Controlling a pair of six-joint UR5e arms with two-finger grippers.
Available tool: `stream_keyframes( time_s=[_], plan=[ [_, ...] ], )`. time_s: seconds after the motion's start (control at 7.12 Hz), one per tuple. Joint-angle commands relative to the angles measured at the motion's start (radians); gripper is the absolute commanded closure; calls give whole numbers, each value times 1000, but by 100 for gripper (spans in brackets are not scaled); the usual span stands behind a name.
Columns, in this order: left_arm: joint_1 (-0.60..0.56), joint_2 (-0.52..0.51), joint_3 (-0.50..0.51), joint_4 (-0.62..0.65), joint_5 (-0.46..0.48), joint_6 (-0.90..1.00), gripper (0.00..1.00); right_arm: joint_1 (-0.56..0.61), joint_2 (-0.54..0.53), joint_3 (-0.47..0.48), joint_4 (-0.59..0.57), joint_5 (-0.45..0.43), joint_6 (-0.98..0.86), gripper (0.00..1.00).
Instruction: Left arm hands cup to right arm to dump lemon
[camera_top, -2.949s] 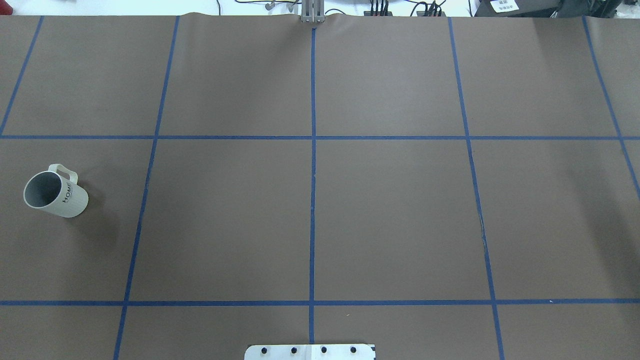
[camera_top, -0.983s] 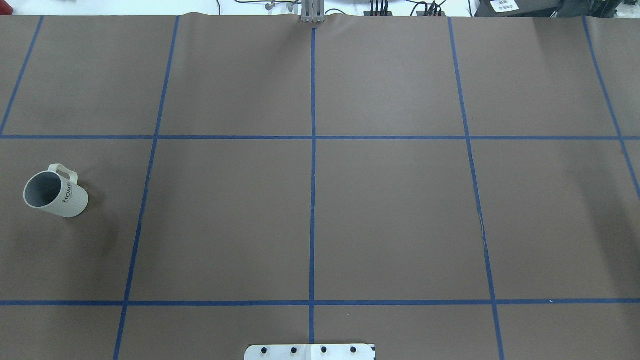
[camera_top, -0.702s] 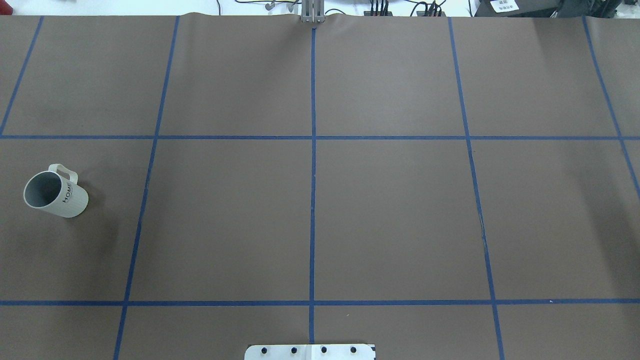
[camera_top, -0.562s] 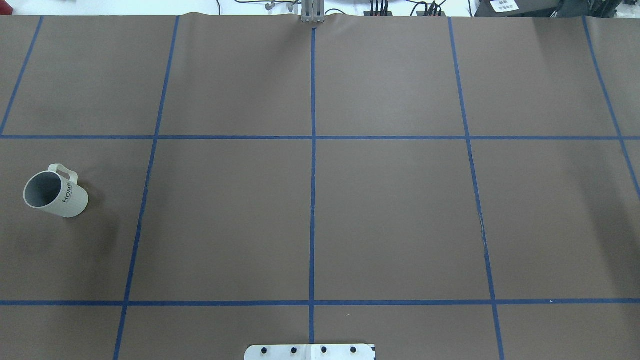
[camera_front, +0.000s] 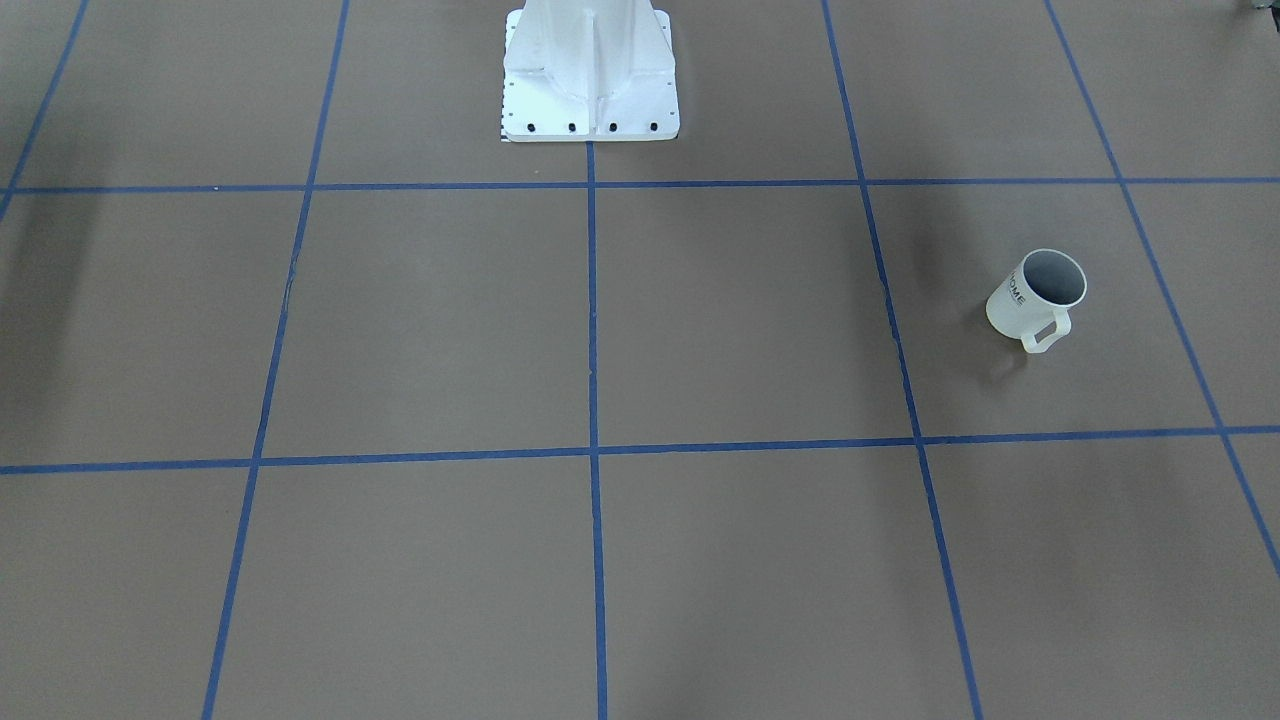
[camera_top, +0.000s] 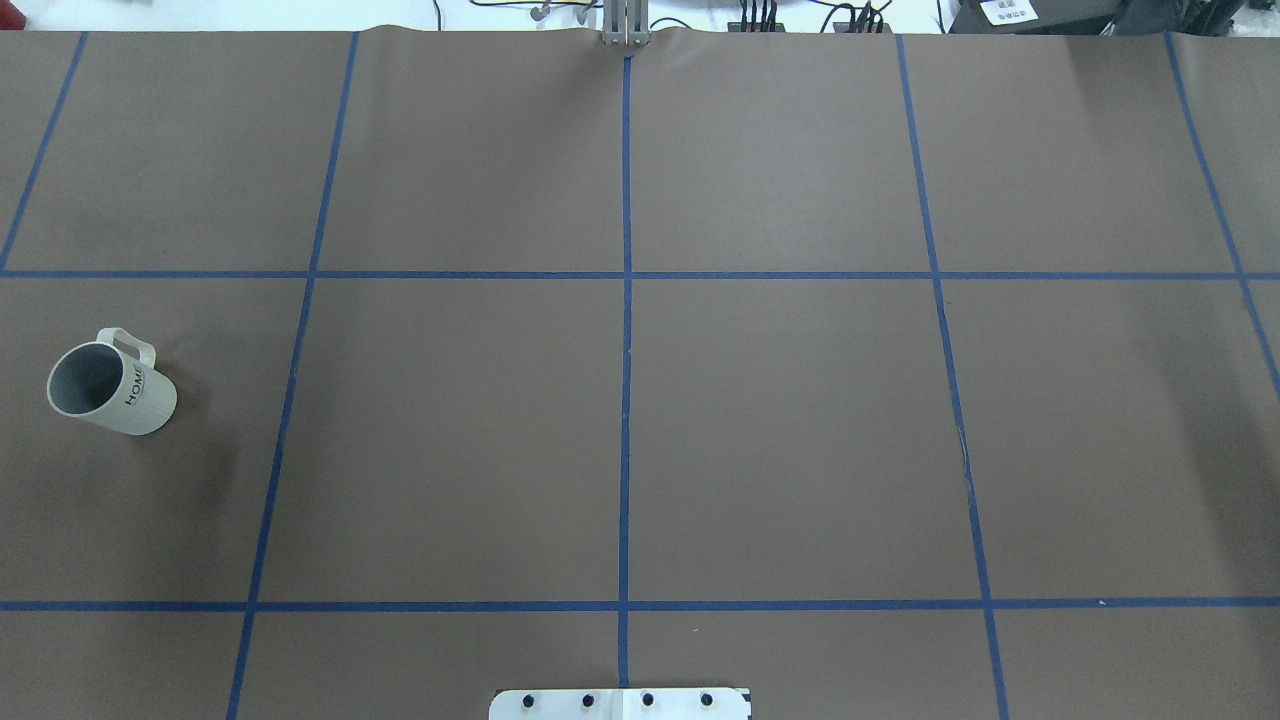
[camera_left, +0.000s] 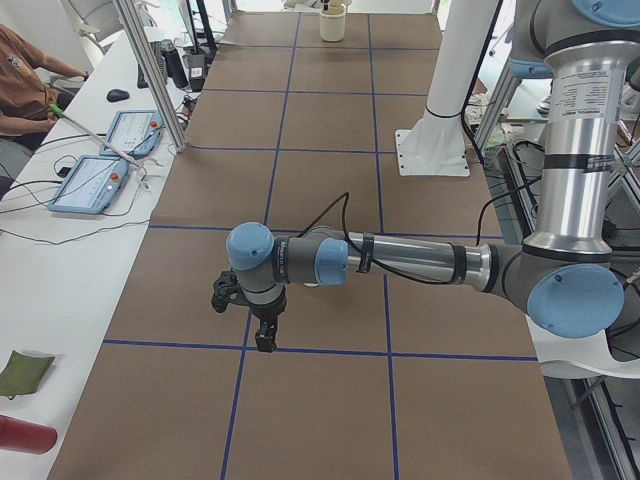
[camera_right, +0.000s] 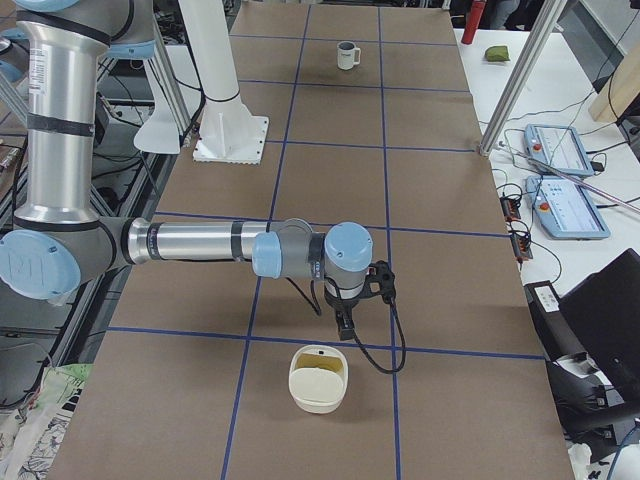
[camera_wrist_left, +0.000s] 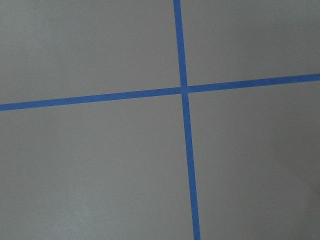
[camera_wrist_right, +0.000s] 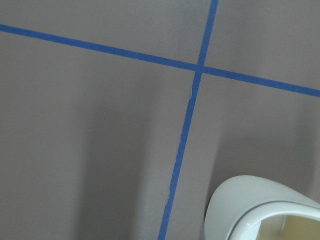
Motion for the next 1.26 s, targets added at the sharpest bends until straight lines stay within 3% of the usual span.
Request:
stream_keyframes(
  time_s=[0.0,1.12],
  plan=[
    [0,0,0,1,0,-2,0,0,-3,0,1,0,0,0],
    [0,-3,17,1,0,-2,0,5,-3,0,0,-1,2,0]
  ],
)
